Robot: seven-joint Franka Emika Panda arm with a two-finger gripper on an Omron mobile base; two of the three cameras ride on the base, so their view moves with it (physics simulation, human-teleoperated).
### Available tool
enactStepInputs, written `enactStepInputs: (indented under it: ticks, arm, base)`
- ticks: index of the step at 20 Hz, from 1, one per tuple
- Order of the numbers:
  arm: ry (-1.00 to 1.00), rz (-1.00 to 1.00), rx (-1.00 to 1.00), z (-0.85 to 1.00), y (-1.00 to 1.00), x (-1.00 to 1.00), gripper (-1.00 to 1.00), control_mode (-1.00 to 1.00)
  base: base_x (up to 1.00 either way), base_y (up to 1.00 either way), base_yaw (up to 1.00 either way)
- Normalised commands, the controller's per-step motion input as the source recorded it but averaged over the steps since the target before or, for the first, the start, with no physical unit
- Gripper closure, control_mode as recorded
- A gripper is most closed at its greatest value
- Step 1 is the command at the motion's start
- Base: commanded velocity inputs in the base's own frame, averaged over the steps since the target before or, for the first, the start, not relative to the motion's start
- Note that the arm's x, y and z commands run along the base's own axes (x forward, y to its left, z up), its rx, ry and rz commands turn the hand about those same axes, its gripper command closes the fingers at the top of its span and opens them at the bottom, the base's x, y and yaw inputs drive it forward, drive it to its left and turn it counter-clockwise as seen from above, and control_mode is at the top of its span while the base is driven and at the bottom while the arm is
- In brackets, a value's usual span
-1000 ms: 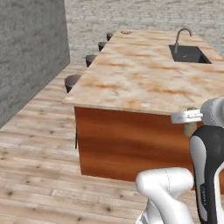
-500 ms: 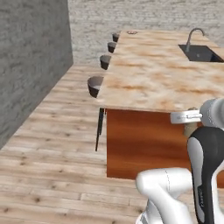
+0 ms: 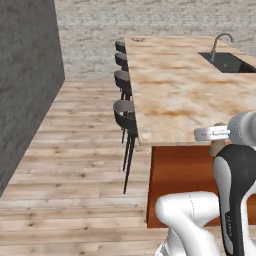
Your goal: Retrieve the shaker from the cabinet and place it next the steak on a plate on the dining table.
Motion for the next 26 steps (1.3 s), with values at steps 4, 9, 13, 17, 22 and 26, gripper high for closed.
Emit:
enactStepInputs:
  ticks: [4,9,13,17,22,26]
  arm:
    - [0.0,0.0,0.0,0.0,0.0,0.0,1.0,1.0]
    - [0.0,0.0,0.0,0.0,0.0,0.0,1.0,1.0]
    - [0.0,0.0,0.0,0.0,0.0,0.0,1.0,1.0]
    - [0.0,0.0,0.0,0.0,0.0,0.0,1.0,1.0]
    - [0.0,0.0,0.0,0.0,0.0,0.0,1.0,1.0]
    - [0.0,0.0,0.0,0.0,0.0,0.0,1.0,1.0]
  base:
    - [1.0,1.0,-0.27]
    - [1.0,1.0,-0.24]
    - [0.98,1.0,-0.23]
    - [0.94,1.0,-0.12]
    - [1.0,0.97,-0.16]
    - [1.0,0.37,-0.01]
